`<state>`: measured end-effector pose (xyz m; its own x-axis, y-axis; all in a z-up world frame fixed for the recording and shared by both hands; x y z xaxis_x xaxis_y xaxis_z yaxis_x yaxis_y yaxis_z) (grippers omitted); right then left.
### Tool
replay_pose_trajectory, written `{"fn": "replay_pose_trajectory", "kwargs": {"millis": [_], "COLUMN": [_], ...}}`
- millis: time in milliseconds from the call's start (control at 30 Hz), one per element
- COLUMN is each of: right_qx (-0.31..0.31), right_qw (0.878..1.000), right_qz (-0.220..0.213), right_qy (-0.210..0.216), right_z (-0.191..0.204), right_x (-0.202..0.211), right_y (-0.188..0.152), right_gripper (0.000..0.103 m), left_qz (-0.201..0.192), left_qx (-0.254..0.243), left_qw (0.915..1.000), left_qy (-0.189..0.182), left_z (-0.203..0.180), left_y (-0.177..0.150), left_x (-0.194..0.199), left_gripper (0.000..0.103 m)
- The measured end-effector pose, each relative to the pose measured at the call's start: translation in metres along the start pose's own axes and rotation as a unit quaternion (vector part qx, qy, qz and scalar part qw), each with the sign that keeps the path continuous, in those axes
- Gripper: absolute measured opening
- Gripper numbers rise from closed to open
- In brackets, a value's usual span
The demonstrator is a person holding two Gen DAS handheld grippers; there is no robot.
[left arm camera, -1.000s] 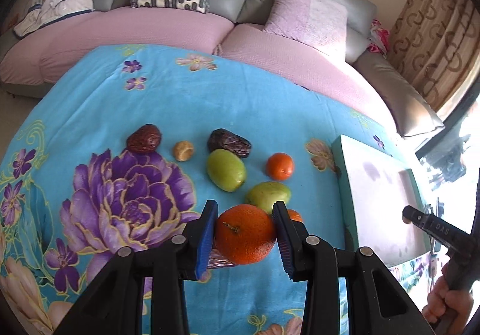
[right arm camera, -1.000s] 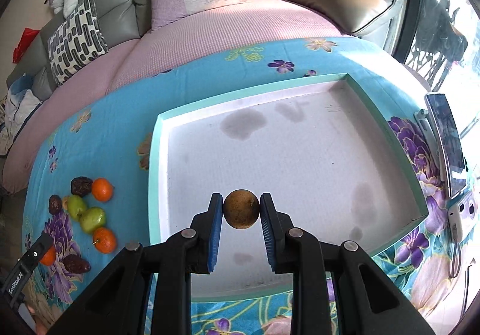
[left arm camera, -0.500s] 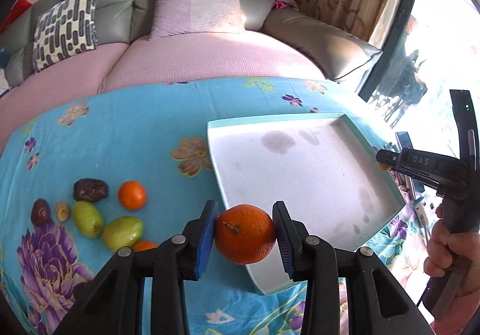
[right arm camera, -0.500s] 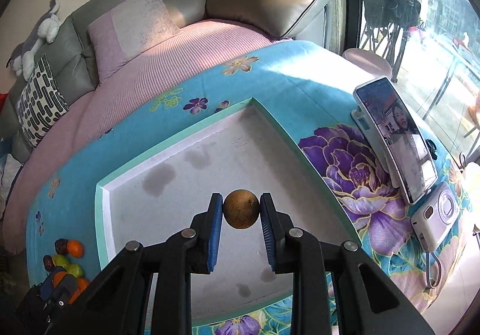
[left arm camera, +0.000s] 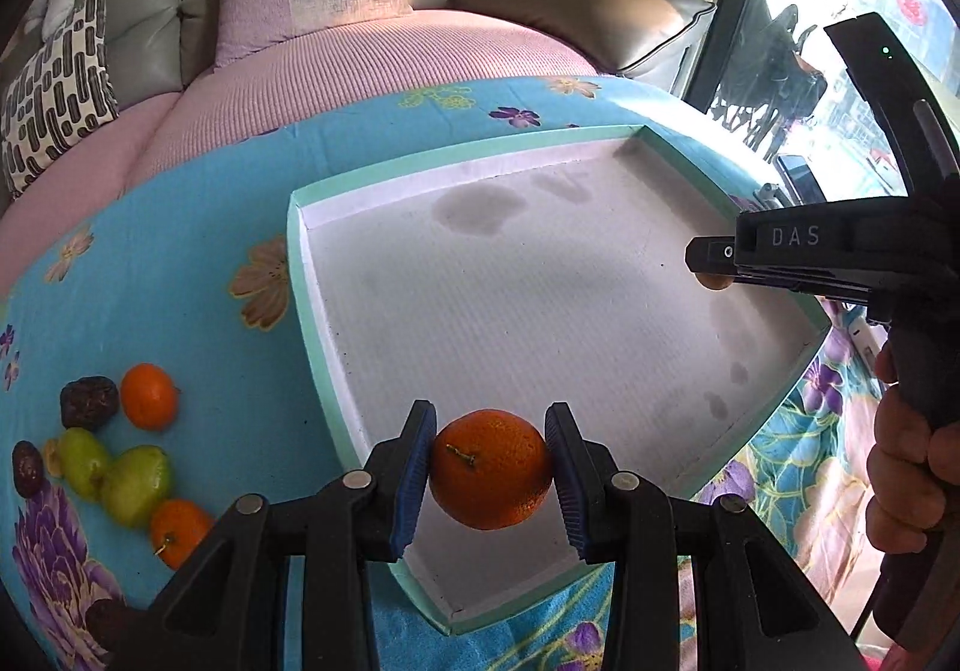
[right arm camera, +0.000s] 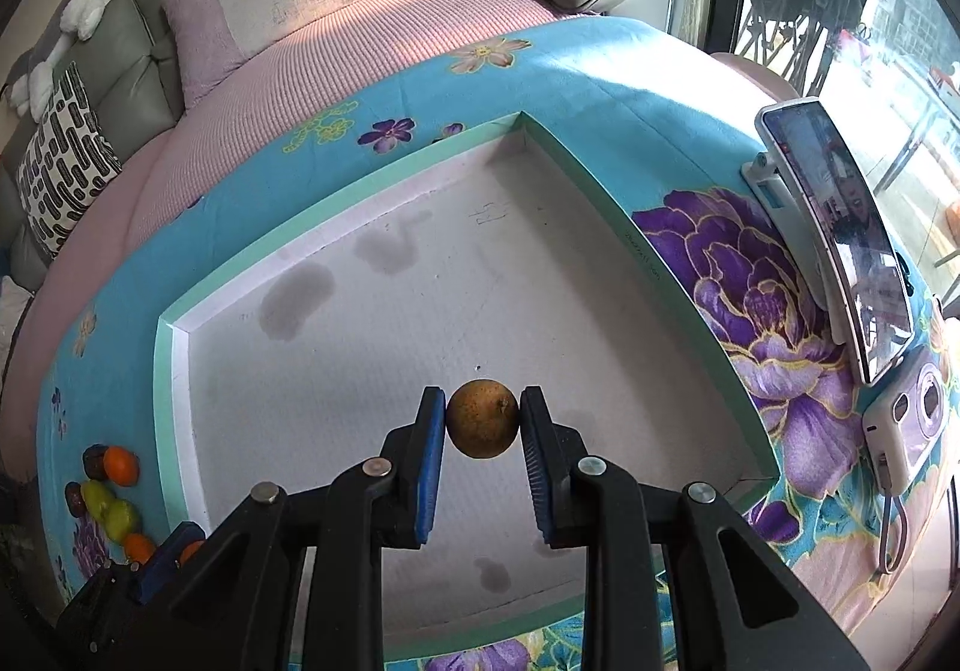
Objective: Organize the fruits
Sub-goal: 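Carry both fruits into the white tray and open both grippers to release them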
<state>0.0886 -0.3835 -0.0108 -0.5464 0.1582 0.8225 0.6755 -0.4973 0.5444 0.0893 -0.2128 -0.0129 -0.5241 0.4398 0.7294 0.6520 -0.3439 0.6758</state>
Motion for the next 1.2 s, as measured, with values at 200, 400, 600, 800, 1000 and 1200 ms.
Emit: {"fn": "replay_pose_trajectory", "kwargs": {"millis": [200, 400, 600, 800, 1000, 1200], "right_qx": [-0.003, -0.006, -0.021, -0.026, -0.019, -0.019], "right_qw": [1.000, 1.000, 0.999, 0.999, 1.000, 0.999], "right_qz": [0.013, 0.026, 0.037, 0.036, 0.000, -0.042], "right_qy": [-0.005, -0.004, -0.003, 0.000, 0.003, 0.008], "right_z": [-0.001, -0.002, -0.008, -0.008, -0.005, -0.005], "right_x": [-0.006, -0.013, -0.022, -0.018, 0.002, 0.019], "right_y": [-0.004, -0.007, -0.010, -0.008, -0.001, 0.007], "right_gripper": [0.027, 0.027, 0.027, 0.035, 0.036, 0.038], "left_qz": [0.008, 0.018, 0.027, 0.020, 0.010, -0.021], "left_qx": [0.003, -0.001, -0.007, -0.017, -0.010, 0.010], "left_qw": [1.0000, 0.9998, 0.9996, 0.9996, 0.9999, 0.9997], "left_qy": [-0.003, 0.000, -0.008, -0.013, -0.008, 0.001], "left_z": [0.002, 0.000, -0.006, -0.010, -0.005, 0.011], "left_y": [-0.004, -0.009, -0.012, -0.012, -0.008, 0.006], "left_x": [-0.003, -0.009, -0.013, -0.008, 0.001, 0.025], "left_gripper": [0.040, 0.040, 0.041, 0.043, 0.046, 0.055]}}
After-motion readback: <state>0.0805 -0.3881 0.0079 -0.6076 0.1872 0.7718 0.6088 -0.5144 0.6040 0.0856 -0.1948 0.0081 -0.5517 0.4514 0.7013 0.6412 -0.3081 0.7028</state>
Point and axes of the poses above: each gripper's, at about its wrist camera, not at the fingertips, and x roughly against the way its jaws point, z to its left, y to its top, the point moved 2 cm from there along -x, roughly the way its jaws point, and after that the axes turned 9 degrees about -z, right-handed, at the moved point
